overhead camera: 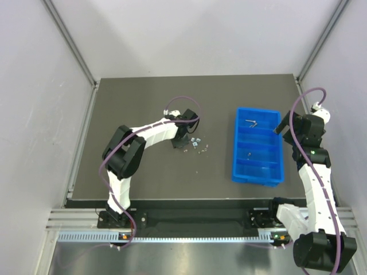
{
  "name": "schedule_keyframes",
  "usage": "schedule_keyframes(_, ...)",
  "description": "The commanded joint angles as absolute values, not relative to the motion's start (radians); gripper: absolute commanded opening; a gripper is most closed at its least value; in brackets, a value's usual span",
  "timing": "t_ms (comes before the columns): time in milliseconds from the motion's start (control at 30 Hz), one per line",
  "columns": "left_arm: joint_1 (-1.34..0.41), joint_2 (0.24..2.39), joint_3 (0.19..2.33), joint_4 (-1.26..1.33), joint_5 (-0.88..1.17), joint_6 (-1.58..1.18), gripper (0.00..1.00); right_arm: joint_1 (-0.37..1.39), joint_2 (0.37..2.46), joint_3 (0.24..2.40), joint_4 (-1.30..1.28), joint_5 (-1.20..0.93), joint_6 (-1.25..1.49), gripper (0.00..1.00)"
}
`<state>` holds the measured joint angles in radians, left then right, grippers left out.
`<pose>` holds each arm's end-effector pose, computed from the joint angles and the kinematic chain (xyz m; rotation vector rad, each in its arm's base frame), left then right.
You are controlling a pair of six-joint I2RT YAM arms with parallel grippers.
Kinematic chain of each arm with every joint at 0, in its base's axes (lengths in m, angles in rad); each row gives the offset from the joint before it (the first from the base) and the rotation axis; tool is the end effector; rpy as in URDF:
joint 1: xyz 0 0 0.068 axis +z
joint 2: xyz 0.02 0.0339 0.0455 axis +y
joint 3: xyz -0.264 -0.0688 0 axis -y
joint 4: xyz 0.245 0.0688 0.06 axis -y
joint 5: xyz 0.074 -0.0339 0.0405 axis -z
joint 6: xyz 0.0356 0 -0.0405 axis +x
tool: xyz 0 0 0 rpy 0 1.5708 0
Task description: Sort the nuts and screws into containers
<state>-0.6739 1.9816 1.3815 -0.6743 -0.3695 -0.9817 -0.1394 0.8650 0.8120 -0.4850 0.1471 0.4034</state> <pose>0.3150 -0.2351 0.1642 -0.4833 2.6289 0.0440 0.1878 -0.0316 0.3054 0.6478 2.0001 0.0035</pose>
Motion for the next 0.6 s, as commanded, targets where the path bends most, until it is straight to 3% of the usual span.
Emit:
schedule_keyframes(0,-0.678,1.997,1.344,-0.683,-0.377,-0.976,0.29,-0.132,0.847,0.819,-0.453,0.170,0.396,1.00)
schedule_keyframes(67,-0.678,1.993,1.336,-0.667,-0.391,-0.948,0.24,-0.132,0.848,0.819,-0.454,0.172,0.397,1.00)
schedule_keyframes(133,-0.678,1.993,1.341,-0.679,-0.408,-0.934,0.02,-0.132,0.850,0.821,-0.454,0.169,0.399,1.00)
schedule_keyframes(167,-0.678,1.996,1.347,-0.686,-0.428,-0.931,0.00,-0.132,0.850,0.822,-0.454,0.170,0.399,1.00)
schedule_keyframes(567,-0.680,1.872,1.540,-0.693,-0.348,-0.698,0.00,-0.132,0.873,0.845,-0.463,0.181,0.419,1.00)
